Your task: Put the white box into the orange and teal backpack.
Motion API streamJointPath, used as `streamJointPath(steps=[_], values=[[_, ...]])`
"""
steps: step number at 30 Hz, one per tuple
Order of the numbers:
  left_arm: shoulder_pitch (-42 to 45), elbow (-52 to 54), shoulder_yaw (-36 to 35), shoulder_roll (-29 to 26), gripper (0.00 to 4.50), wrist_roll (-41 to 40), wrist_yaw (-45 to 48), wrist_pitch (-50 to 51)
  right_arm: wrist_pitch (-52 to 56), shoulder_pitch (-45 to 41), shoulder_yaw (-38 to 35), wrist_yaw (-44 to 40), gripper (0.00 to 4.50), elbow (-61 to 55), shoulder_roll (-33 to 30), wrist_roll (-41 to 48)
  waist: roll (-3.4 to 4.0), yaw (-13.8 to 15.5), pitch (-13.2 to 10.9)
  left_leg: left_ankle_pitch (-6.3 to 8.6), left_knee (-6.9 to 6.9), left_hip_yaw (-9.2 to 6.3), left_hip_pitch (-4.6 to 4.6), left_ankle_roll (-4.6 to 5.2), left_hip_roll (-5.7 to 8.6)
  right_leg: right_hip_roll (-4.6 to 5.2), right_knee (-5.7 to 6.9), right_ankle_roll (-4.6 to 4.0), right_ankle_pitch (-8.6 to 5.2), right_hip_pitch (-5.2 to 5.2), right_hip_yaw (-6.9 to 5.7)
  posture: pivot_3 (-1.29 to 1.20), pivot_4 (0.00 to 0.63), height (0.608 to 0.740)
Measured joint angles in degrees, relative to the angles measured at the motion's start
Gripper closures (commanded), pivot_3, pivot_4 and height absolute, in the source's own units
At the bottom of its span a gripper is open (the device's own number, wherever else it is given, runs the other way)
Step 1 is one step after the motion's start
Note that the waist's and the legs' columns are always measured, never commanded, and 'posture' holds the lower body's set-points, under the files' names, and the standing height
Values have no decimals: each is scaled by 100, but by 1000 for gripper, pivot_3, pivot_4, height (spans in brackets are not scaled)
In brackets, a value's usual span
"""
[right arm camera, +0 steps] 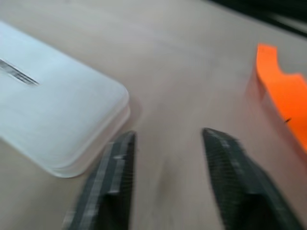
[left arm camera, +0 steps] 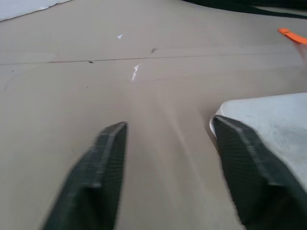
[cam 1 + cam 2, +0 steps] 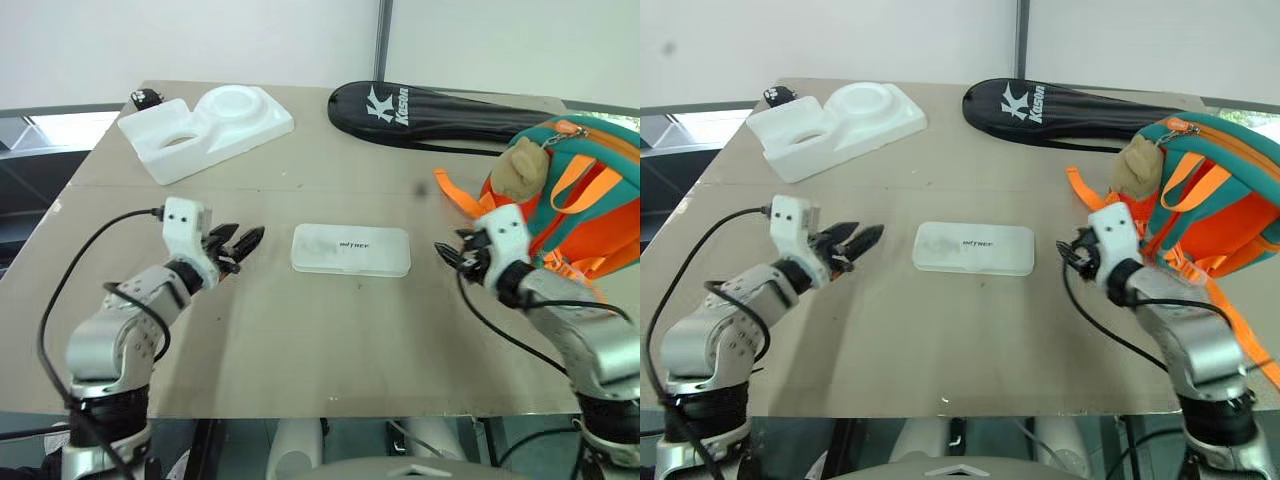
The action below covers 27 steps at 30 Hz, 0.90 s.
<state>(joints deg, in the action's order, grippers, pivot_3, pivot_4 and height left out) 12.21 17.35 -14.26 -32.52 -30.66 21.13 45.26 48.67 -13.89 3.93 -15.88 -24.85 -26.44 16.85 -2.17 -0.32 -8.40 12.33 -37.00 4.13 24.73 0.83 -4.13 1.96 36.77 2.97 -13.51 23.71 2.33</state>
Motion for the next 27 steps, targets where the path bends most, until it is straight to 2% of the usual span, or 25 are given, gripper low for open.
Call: streamJointPath(steps=[1, 2, 7, 10, 14, 17, 22, 25, 27], values=[[75, -22, 160, 46, 3621, 131, -98, 29, -56, -39, 200, 51, 4309, 282, 19, -190, 0, 4, 0, 0, -1, 2, -1, 0, 1, 1, 0, 2, 1, -1, 1, 0, 150, 740], [132, -59, 256, 76, 3621, 204, -164, 53, -90, -73, 302, 83, 4468, 464, 76, -304, 0, -2, 0, 0, -2, 2, 1, 0, 0, 1, 0, 6, 3, 1, 1, 0, 150, 740], [215, -91, 1049, 95, 3621, 728, -330, 202, -511, -508, 781, 20, 4468, 1252, 464, -722, 0, -75, 0, 0, -1, 1, -9, 0, -5, -8, 4, 15, 9, -1, 5, 0, 150, 740], [37, -36, 1300, 95, 3621, 822, -166, 192, -750, -582, 991, -315, 4468, 1356, 550, -745, 0, -65, 0, 0, 0, -2, -8, 0, -8, -10, 7, 15, 9, 0, 3, 0, 150, 740], [-395, 421, 1283, -172, 3621, 851, 94, 180, -771, -496, 1046, -765, 4468, 1203, 368, -731, 0, -51, 1, 0, 3, 5, -7, 0, -6, -2, 4, 14, 9, 0, 4, 0, 150, 740], [-1018, 901, 1095, -419, 3621, 795, 440, 69, -751, -126, 1050, -1069, 4468, 728, 141, -699, 0, -46, 1, 1, 8, 4, -7, -1, -7, 1, 2, 12, 7, 2, 2, 0, 150, 740], [-1630, 1204, 706, -470, 3621, 438, 875, 50, -633, 364, 917, -1219, 4468, 208, -39, -564, 1, -39, 1, 0, 10, 3, -13, -1, -7, 2, 4, -10, -5, 2, -1, 0, 150, 740], [-1761, 1246, 307, -369, 2824, -121, 1028, 405, -639, 445, 900, -1259, 4500, 125, -177, -579, -3, -40, 3, 0, -7, 3, -14, 0, -8, 5, 5, -10, -5, -2, -3, 0, 150, 740], [-1788, 1194, 28, -464, 1834, -315, 1137, 537, -656, 457, 898, -1292, 4500, 122, -257, -603, -6, -42, 6, 0, -9, 5, -16, 0, -8, 5, 6, -10, -5, -4, -3, 0, 150, 740]])
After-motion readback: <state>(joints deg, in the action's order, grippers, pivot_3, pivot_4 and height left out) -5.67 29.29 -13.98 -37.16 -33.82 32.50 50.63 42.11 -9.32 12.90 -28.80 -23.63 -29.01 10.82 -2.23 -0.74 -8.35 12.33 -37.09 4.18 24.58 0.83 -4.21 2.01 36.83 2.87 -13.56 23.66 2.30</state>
